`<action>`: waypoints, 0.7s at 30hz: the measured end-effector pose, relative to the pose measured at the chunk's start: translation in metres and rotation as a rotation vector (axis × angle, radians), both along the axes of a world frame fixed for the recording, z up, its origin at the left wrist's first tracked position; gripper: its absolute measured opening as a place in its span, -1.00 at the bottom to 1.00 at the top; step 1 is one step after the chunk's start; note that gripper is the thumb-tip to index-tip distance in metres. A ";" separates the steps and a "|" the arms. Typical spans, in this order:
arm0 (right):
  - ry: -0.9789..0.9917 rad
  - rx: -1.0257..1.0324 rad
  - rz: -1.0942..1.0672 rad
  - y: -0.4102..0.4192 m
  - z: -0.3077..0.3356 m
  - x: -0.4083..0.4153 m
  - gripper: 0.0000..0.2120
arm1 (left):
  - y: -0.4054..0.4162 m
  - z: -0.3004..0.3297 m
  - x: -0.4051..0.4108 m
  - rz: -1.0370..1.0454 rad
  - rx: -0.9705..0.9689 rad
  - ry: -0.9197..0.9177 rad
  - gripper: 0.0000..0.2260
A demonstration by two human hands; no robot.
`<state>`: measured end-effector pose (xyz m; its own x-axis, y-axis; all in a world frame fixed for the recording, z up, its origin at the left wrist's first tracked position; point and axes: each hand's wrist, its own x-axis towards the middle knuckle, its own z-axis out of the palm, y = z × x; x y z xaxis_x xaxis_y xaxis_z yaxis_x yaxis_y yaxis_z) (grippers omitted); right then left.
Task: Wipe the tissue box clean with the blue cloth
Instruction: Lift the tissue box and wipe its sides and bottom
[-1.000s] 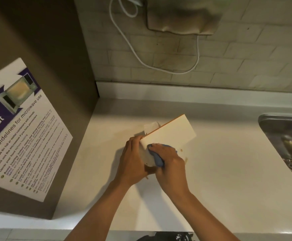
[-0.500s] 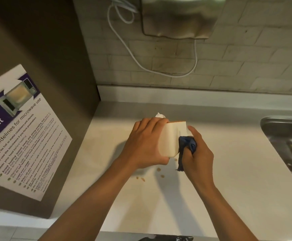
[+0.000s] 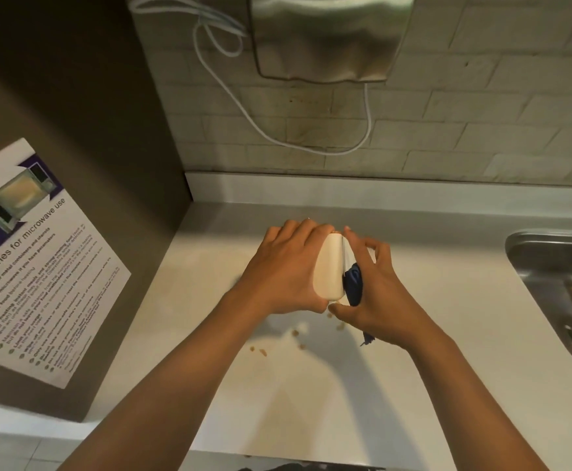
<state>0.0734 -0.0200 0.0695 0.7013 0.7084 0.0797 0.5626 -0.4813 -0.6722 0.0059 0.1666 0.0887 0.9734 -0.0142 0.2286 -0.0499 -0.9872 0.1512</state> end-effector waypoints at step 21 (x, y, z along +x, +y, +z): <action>-0.003 0.084 0.085 -0.028 -0.004 0.048 -0.05 | 0.027 -0.011 -0.008 0.093 -0.484 0.185 0.06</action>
